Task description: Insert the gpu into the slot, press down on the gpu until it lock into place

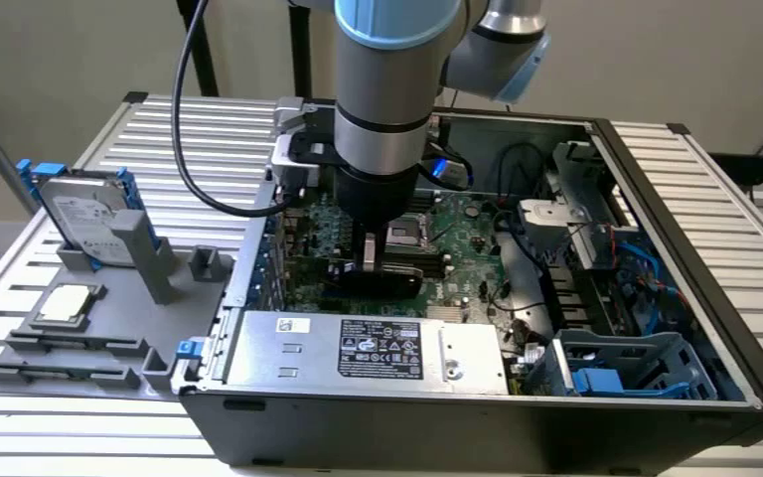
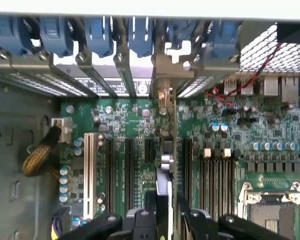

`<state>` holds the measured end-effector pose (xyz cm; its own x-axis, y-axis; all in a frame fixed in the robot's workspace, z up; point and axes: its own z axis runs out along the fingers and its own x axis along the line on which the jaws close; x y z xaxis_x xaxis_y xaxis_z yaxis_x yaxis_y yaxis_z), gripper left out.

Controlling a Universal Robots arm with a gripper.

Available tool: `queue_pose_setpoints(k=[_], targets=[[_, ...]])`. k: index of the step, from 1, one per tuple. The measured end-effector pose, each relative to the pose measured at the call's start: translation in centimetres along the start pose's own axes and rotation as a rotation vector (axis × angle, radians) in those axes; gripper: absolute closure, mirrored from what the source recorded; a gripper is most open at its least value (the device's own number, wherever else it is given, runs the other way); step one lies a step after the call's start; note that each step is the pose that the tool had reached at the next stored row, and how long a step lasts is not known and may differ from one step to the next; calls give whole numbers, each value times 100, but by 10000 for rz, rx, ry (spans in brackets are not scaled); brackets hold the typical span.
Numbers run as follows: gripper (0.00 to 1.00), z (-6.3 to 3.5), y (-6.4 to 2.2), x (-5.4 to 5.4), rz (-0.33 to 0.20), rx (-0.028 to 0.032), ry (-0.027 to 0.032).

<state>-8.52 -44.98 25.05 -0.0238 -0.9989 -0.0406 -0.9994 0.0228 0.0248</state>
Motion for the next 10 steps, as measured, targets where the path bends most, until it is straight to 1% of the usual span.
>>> queue_pose_setpoints(k=[3, 10], targets=[[74, -9, 3, 2, 3, -11, 21], [74, -7, 23, 2, 0, -9, 22]])
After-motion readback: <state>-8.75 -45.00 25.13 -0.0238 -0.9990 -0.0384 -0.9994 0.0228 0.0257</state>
